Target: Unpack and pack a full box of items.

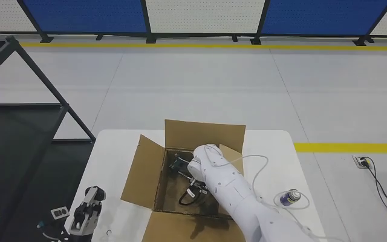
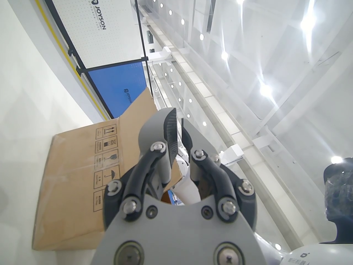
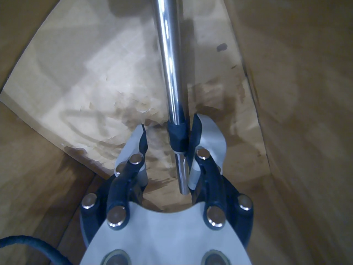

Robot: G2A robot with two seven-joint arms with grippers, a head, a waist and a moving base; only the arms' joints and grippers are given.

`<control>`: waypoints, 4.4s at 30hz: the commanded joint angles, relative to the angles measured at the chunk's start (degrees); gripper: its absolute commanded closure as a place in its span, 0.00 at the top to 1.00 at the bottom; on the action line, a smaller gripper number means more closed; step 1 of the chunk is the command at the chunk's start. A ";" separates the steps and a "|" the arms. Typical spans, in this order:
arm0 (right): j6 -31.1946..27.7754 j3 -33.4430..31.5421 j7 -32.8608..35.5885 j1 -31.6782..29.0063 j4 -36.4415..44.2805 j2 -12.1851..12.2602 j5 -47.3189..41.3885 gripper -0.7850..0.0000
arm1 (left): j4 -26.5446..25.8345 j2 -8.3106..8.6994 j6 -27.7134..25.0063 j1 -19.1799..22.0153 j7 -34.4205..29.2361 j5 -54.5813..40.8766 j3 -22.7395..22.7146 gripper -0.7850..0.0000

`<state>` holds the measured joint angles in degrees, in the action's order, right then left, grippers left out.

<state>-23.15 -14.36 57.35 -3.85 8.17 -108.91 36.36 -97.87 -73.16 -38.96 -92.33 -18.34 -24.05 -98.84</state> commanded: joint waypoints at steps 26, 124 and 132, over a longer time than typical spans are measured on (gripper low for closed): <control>-0.13 -2.25 1.66 -0.15 0.27 0.56 1.16 0.00 | -0.04 -0.11 -1.08 -0.46 -0.44 -0.32 -0.58 0.08; 22.77 -15.39 12.20 -6.25 24.34 7.57 5.75 0.41 | 1.19 2.17 -5.22 -1.53 -18.72 -8.19 -0.52 1.00; 23.52 -14.88 10.36 -5.74 19.33 5.57 5.95 0.40 | 1.46 2.33 -4.99 -1.18 -18.77 -8.64 -0.94 1.00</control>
<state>0.42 -29.25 67.83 -9.62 27.93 -103.21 42.34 -96.43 -70.84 -43.92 -93.53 -37.13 -32.63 -99.76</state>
